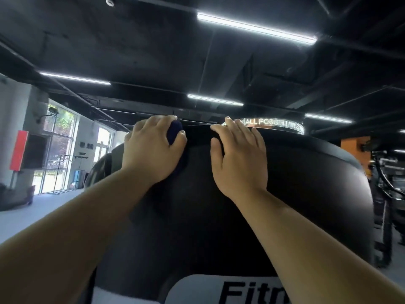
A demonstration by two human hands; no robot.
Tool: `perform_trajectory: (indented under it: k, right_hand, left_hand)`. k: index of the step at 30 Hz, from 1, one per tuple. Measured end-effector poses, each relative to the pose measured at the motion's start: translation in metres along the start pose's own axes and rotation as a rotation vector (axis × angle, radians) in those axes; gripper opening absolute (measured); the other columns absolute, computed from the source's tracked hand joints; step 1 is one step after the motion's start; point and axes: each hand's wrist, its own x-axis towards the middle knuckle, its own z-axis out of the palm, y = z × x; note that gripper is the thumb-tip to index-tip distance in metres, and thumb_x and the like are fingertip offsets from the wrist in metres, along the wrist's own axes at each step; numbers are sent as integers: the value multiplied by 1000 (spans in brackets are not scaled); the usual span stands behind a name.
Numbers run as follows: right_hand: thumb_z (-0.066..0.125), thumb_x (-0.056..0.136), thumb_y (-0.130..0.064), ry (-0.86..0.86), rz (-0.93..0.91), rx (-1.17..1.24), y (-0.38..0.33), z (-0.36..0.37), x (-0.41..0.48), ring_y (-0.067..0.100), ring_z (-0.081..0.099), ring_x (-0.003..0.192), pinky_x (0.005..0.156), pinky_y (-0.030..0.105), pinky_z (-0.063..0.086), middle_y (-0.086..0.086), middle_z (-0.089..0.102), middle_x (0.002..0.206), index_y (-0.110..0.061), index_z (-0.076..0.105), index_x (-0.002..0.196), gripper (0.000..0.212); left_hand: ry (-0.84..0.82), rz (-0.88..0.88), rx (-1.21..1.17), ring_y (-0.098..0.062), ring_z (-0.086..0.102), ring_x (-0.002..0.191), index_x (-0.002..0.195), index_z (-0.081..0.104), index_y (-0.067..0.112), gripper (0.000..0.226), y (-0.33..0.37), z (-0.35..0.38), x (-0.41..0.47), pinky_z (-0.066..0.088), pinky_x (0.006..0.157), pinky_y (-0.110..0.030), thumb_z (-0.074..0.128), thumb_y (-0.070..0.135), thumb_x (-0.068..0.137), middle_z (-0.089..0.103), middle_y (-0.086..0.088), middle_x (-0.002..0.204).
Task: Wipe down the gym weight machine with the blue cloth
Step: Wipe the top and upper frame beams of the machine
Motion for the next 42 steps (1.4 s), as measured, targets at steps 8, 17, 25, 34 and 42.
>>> perform_trajectory:
  k: [8,17,25,34,42]
  right_hand:
    - [24,102,-34,-5,-4,29,2,1,-2,20,35,143,121,40,17,2,50,147,-26,55,133,45]
    - [21,101,-34,-28,20,0,-3,-7,-2,20,34,144,120,35,12,3,48,149,-26,54,135,49]
    - [21,102,-34,-102,-26,2,1,-12,-4,16,26,147,122,33,2,3,40,154,-24,48,142,49]
    - [25,103,-38,-216,185,-45,71,-49,-15,11,11,150,122,43,0,-3,22,162,-25,29,152,51]
    - [25,105,-38,-209,175,51,124,-54,7,16,22,148,122,42,6,0,39,154,-22,40,148,48]
  left_hand:
    - [19,309,223,-38,29,143,148,37,7,69,-12,22,-71,25,116,-53,33,50,94,32,-22,155]
    - [-3,166,54,-30,36,138,145,43,14,61,6,6,-13,22,118,-45,35,49,95,44,-12,149]
    - [-36,381,193,-32,27,145,150,34,11,70,-2,12,-35,13,120,-46,27,53,94,31,-17,157]
    - [-25,385,181,-27,34,141,147,42,14,65,34,16,-33,22,119,-45,33,49,92,38,-8,154]
    - [-173,343,302,-26,38,137,146,38,17,70,86,17,8,31,113,-44,29,59,91,42,-6,150]
